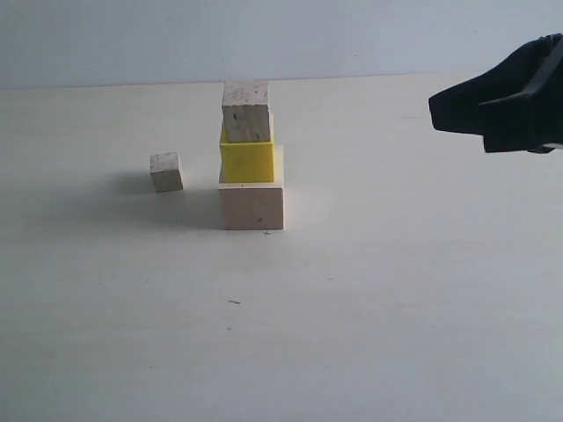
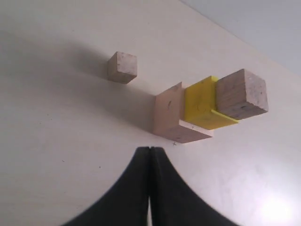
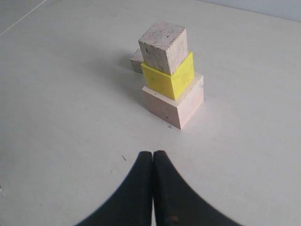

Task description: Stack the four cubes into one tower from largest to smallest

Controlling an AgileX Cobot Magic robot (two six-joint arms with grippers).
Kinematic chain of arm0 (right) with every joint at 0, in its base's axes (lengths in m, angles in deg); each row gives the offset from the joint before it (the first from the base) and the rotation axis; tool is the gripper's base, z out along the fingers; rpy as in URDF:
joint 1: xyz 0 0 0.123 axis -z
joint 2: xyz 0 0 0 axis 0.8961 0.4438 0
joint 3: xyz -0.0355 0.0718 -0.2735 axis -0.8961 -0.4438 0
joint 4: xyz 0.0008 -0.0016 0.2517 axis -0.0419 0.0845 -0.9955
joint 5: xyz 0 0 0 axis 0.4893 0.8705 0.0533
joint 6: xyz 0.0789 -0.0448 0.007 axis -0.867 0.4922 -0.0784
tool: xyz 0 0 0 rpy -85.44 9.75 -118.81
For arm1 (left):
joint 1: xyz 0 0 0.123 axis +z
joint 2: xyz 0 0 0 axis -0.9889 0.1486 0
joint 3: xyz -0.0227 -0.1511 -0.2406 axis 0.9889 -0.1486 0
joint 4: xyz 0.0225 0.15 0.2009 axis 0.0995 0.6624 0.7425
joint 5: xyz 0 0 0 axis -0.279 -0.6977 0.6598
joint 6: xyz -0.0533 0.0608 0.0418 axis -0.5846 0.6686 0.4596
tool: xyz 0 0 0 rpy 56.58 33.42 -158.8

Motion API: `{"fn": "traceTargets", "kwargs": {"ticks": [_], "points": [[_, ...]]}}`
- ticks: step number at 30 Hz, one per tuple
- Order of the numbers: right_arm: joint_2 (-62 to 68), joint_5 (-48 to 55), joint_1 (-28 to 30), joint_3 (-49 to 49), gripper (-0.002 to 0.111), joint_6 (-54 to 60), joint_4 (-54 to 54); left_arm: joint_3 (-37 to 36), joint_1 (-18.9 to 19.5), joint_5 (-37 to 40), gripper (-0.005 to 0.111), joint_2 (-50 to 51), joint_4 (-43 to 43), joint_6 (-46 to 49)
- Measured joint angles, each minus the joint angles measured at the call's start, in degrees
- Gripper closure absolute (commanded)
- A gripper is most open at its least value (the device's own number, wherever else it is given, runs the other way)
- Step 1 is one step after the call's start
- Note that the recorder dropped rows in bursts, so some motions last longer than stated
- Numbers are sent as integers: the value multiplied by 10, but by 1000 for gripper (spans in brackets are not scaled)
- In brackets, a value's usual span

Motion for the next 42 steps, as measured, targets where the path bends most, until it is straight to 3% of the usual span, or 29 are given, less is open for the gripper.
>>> {"fn": "traceTargets", "kwargs": {"ticks": [3, 10, 12, 27, 42], "points": [[0, 0, 0, 0, 108, 0, -2, 1, 0, 7, 96, 27, -1, 10], [0, 1, 0, 0, 108, 0, -3, 23, 0, 42, 58, 125, -3, 23], [0, 2, 0, 0, 108, 1, -3, 47, 0, 50, 53, 156, 0, 29], [0, 13, 0, 0, 108, 1, -7, 275, 0, 161, 53, 355, 28, 32], [0, 32, 0, 0, 108, 1, -19, 457, -68, 213, 53, 543, 105, -22]]}}
